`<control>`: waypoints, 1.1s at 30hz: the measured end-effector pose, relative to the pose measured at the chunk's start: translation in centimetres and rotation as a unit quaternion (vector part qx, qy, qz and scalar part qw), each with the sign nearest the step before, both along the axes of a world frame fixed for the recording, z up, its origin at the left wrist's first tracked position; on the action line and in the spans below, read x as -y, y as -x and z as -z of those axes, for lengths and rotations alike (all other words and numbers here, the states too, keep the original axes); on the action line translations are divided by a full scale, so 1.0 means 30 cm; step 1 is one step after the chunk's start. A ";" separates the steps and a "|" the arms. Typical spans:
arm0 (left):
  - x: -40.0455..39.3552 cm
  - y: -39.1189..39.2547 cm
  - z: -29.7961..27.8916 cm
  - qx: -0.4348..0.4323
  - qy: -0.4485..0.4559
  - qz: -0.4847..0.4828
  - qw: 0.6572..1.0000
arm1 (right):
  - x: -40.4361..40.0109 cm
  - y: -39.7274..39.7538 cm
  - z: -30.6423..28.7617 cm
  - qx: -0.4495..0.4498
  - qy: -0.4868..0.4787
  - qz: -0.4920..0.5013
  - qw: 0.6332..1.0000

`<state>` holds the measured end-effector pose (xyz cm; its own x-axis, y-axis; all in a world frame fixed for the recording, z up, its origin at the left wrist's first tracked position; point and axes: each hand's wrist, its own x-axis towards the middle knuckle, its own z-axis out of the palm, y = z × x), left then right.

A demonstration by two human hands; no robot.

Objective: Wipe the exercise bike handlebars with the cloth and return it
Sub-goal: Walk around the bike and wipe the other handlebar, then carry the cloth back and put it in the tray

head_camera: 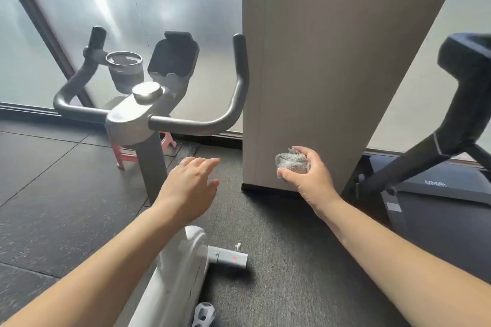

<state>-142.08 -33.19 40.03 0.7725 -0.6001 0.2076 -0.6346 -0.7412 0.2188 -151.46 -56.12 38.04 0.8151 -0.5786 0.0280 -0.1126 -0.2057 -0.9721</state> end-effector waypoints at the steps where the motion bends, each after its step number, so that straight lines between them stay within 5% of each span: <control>1: 0.015 0.033 0.020 -0.012 -0.029 -0.007 0.999 | 0.015 0.036 0.005 -0.012 0.026 -0.001 1.000; 6: 0.068 0.176 0.107 -0.025 -0.123 -0.010 0.992 | 0.063 0.205 0.021 -0.059 0.094 0.003 0.994; 16: 0.097 0.403 0.155 0.010 -0.169 0.051 0.984 | 0.039 0.474 0.042 -0.117 0.164 0.042 0.979; 33: -0.278 0.858 0.241 0.032 -0.232 0.106 0.967 | -0.356 1.017 0.104 -0.206 0.216 0.069 0.952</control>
<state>-167.81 -24.84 32.81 0.6168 -0.7833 -0.0773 -0.7839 -0.6024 -0.1506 -181.98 -45.43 34.92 0.7255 -0.6880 -0.0178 -0.5209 -0.5321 -0.6674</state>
